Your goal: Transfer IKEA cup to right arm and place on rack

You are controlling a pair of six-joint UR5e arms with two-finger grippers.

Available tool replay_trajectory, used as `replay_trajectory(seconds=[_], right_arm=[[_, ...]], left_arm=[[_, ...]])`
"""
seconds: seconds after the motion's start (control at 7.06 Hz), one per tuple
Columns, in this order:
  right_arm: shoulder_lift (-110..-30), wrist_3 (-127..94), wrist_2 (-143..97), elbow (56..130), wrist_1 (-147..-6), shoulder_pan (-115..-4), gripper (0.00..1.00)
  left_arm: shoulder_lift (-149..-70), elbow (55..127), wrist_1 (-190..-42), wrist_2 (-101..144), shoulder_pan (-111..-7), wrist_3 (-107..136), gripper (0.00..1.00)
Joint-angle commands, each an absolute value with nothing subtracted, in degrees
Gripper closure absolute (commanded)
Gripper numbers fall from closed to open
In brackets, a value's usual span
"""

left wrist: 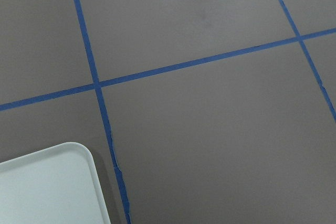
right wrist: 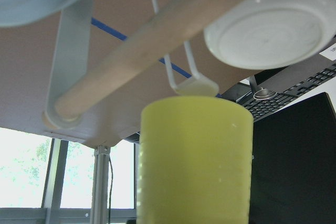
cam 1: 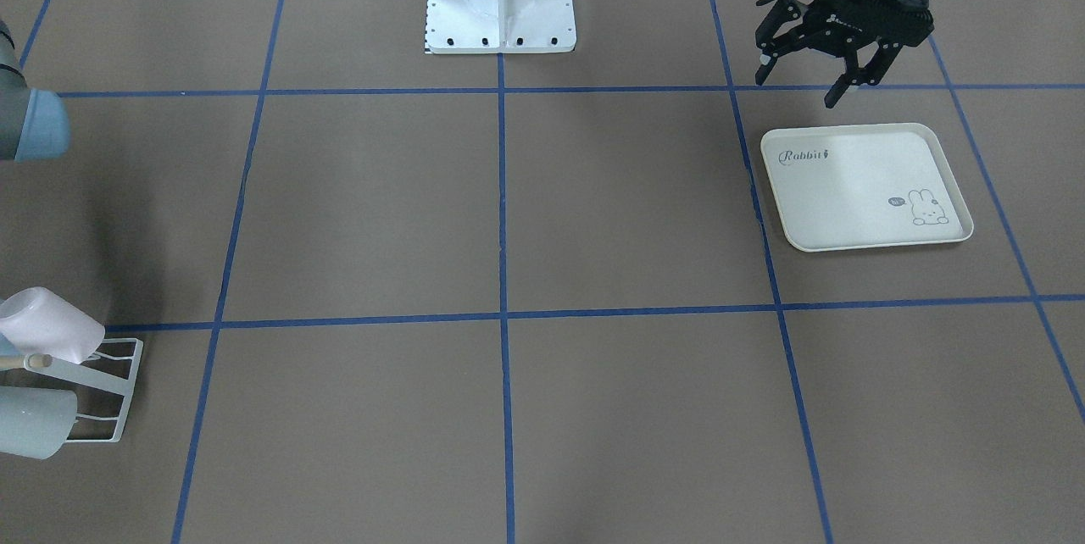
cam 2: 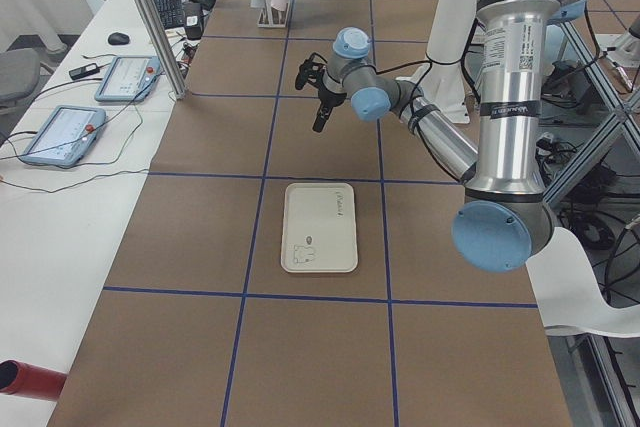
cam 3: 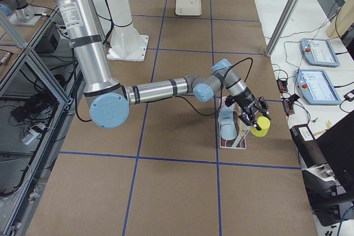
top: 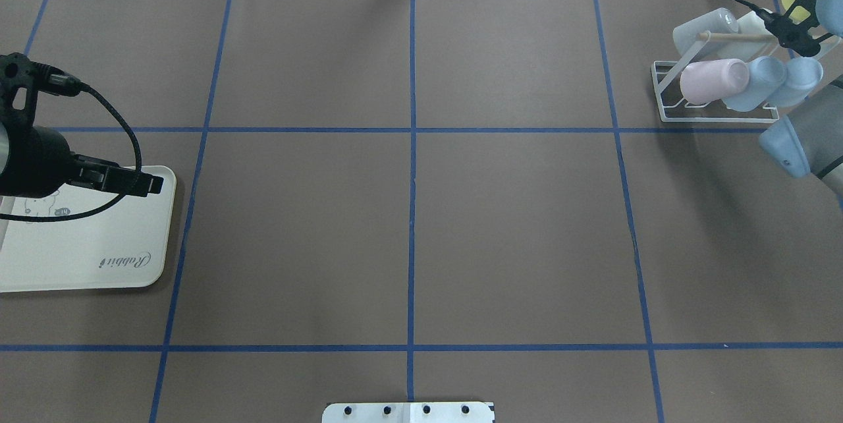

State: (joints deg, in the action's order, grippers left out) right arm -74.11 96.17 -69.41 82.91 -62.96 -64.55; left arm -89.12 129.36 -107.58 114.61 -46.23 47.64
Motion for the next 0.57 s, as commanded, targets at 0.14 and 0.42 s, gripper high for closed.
replay_trajectory(seconds=[0.14, 0.42], right_arm=[[-74.3, 96.1, -69.2, 82.9, -62.9, -64.3, 1.0], [-74.4, 95.7, -67.9, 83.0, -62.9, -63.9, 1.0]], left_arm=[[-89.1, 129.4, -107.6, 114.6, -46.2, 47.6, 0.0], [-89.1, 129.4, -107.6, 115.4, -46.3, 47.6, 0.0]])
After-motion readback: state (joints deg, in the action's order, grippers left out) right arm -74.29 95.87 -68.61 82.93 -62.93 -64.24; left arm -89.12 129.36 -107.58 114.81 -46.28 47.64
